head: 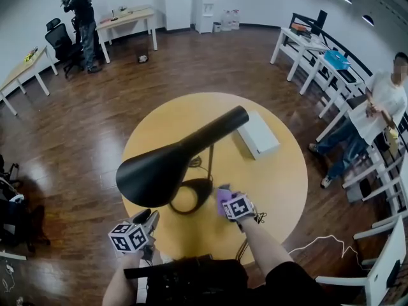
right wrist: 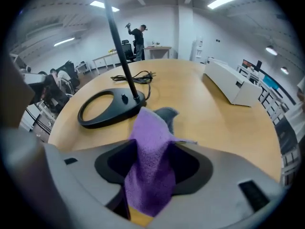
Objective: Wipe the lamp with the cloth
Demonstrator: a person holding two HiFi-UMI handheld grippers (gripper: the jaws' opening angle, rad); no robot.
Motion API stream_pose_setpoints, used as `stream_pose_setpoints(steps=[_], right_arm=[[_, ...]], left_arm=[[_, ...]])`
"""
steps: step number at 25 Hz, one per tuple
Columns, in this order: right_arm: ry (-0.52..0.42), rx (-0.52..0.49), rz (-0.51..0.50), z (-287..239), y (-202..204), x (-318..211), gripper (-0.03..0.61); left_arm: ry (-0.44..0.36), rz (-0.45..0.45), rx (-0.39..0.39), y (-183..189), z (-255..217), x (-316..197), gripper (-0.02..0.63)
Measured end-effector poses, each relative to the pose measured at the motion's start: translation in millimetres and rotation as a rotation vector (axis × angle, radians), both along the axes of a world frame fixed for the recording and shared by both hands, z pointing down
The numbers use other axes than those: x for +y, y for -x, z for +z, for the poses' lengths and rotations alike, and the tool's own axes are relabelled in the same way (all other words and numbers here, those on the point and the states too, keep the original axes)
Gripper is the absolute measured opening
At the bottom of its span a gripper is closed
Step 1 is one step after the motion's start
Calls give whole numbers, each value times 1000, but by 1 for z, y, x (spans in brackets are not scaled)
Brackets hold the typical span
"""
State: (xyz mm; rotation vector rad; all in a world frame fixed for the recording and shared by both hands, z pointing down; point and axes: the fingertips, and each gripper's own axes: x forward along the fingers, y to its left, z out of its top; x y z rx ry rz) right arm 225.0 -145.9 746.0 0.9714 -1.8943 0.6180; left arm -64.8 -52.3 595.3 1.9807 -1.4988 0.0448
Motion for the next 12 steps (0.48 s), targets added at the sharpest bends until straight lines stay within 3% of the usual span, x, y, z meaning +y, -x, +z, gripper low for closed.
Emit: stream_pose_setpoints(steps=[2, 3, 6, 8, 10, 12], right_arm=[[-24, -15, -13, -5, 4, 1, 152], [-28, -8, -11, -4, 1, 2, 128], [8, 18, 6, 11, -15, 9, 103], [33, -16, 16, 9, -19, 13, 94], [-9, -92, 19, -11, -16, 11, 91], [-117, -187, 11, -49, -9, 3, 92]], left_arm=[[1, 5, 0, -2, 1, 1, 133], [0, 7, 1, -3, 1, 1, 133], [-10, 14, 12, -6, -3, -1, 133], [-23, 15, 22, -8, -7, -2, 133], [-41, 10, 36, -8, -13, -2, 133], [-67, 5, 53, -5, -22, -2, 133]])
